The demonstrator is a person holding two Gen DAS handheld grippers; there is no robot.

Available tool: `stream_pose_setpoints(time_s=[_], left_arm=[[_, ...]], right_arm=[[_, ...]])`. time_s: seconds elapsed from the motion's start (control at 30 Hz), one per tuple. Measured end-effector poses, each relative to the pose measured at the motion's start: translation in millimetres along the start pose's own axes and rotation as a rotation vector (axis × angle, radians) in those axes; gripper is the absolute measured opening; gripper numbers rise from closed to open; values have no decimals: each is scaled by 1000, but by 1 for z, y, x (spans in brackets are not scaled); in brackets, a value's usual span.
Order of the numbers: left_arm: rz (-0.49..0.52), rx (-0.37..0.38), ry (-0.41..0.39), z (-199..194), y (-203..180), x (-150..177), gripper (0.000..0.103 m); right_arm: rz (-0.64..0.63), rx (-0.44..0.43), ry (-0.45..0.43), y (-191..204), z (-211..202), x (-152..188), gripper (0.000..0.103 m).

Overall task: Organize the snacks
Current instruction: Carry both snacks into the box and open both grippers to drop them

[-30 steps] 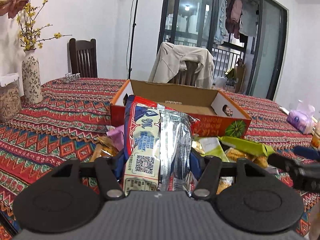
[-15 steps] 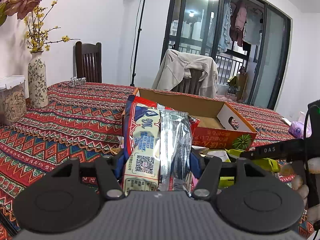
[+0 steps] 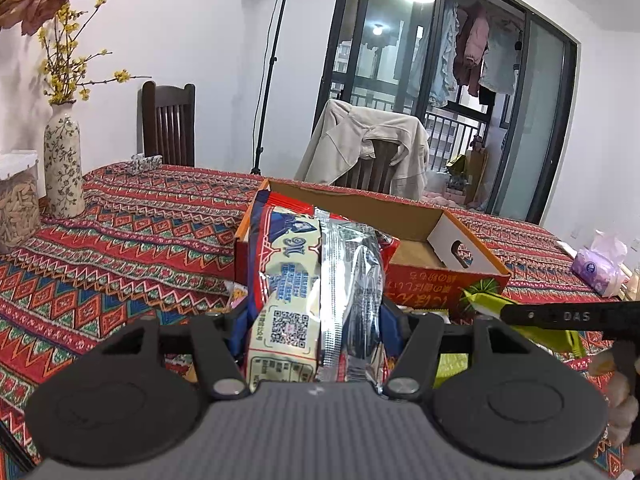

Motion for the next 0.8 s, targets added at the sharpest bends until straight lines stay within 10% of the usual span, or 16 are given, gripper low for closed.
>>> stream_pose_setpoints(time_s=[0.8], left_arm=[[-63, 6, -6, 103, -34, -94, 62]], right_arm=[[31, 52, -244, 7, 59, -115, 34]])
Point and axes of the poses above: each gripper's, at about its wrist camera, not at the fingertips, and z roughly the way its jaws point, y to its left, x to its underside, the point moved 5 cm from there along z, roughly the way its jaws point, and after that the axes turned 6 degrees about -x, right-handed, at the moved point
